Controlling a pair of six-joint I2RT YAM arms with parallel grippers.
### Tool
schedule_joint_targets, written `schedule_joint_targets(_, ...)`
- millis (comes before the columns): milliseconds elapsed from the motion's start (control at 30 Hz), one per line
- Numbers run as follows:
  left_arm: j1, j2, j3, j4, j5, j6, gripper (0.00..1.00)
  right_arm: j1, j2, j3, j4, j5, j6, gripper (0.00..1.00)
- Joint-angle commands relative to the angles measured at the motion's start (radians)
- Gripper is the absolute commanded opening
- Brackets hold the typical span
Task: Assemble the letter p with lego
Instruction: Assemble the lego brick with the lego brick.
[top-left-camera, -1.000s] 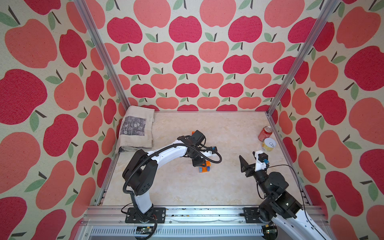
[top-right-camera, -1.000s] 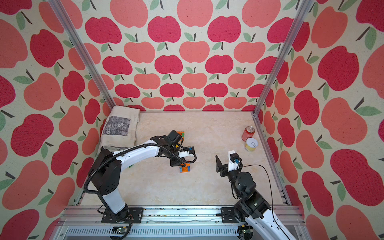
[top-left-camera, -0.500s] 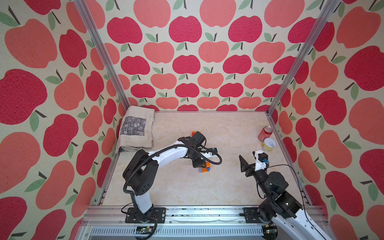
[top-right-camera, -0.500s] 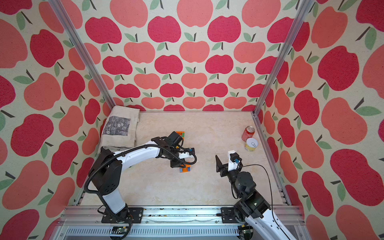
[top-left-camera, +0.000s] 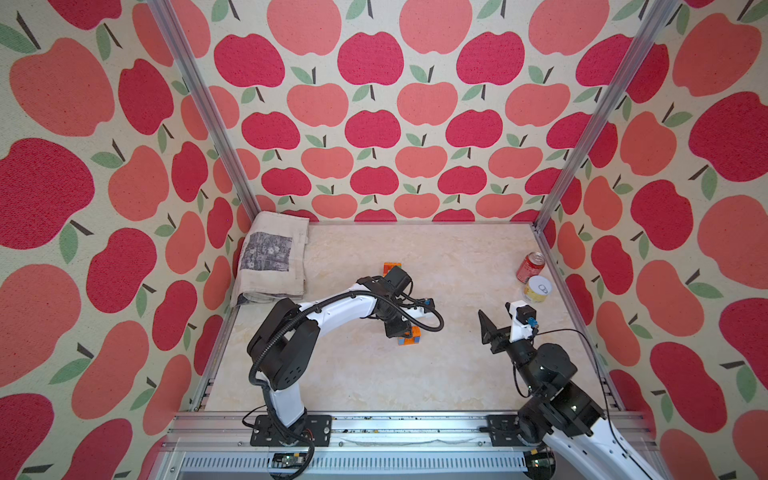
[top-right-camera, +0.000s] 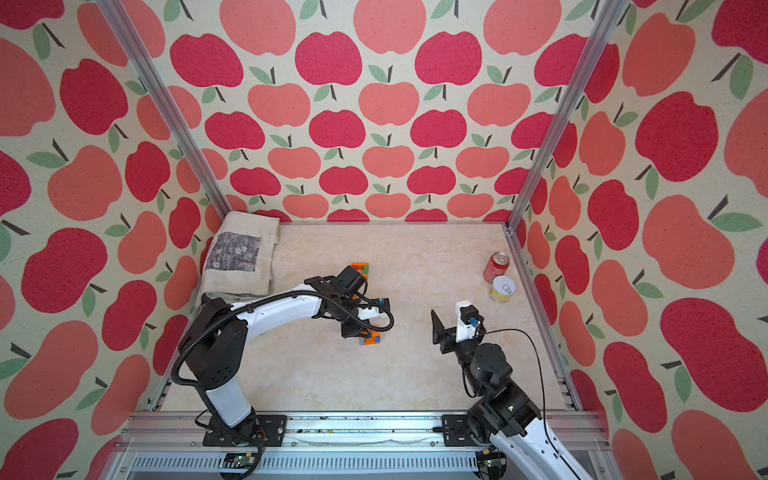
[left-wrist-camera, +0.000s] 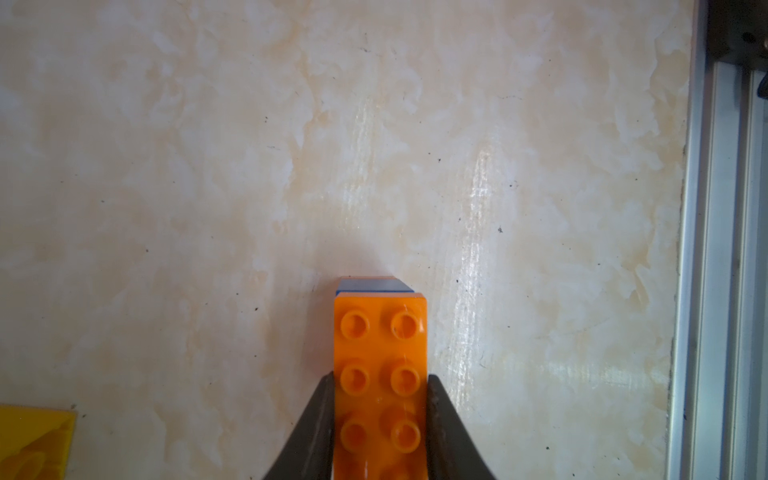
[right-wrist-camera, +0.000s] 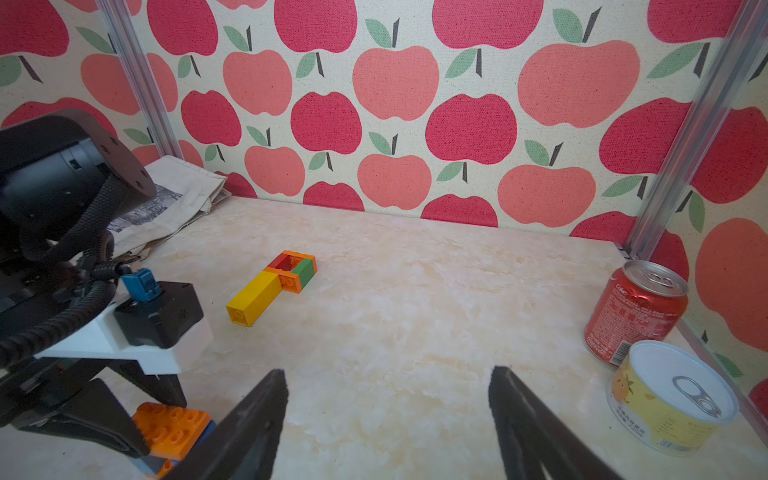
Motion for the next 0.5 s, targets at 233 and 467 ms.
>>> schedule_joint_targets(233, -0.042, 0.016, -0.056, -0.022, -0.073, -0.018, 0.22, -0.006, -0.002, -0.012, 0.021, -0.001, 0.015, 0.8)
schedule_joint_targets(467, -0.044, 0.009, -0.085, 0.002, -0.085, -0.008, 0.26, -0.006, -0.002, -0.013, 0.023, -0.006, 0.02, 0.8)
